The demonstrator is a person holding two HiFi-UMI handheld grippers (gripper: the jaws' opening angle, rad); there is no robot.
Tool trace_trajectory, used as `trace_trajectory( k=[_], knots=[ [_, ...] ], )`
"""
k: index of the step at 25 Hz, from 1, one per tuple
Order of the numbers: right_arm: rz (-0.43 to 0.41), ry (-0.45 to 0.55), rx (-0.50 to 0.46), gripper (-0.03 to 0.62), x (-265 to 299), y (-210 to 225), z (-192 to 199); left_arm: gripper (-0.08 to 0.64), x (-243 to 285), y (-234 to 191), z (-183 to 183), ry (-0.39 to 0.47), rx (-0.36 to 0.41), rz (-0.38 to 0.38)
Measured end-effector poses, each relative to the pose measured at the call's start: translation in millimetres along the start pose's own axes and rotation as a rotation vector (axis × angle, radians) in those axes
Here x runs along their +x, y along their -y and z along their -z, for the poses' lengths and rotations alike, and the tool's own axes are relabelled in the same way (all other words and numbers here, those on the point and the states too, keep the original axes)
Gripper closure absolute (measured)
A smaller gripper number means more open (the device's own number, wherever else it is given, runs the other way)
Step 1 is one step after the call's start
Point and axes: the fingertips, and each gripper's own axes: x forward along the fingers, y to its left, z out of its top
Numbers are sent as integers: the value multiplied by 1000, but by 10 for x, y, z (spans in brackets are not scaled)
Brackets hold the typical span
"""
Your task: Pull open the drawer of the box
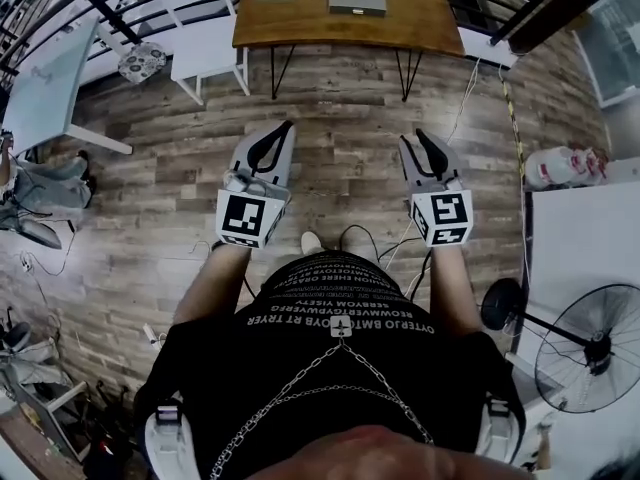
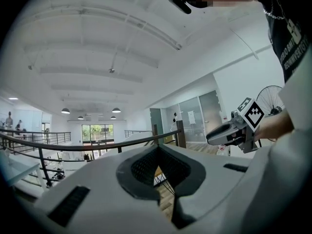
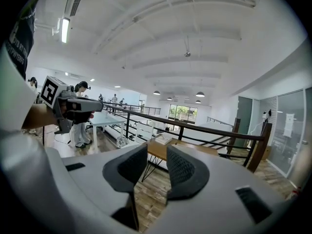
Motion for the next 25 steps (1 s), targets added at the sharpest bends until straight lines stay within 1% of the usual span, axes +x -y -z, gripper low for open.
trace_trajectory(
  k=[8,16,25],
  knots=[
    [15,-24,-3,474,126,-160,-71,555,3,-171,111,6,-1,31],
    [40,-27,-25,480,-3,-186,-156,554,-73,-128,17,34,-3,51],
    [48,-27,-6,488,38,-20,-84,554,67,-44,133,-6,13,66]
  ],
)
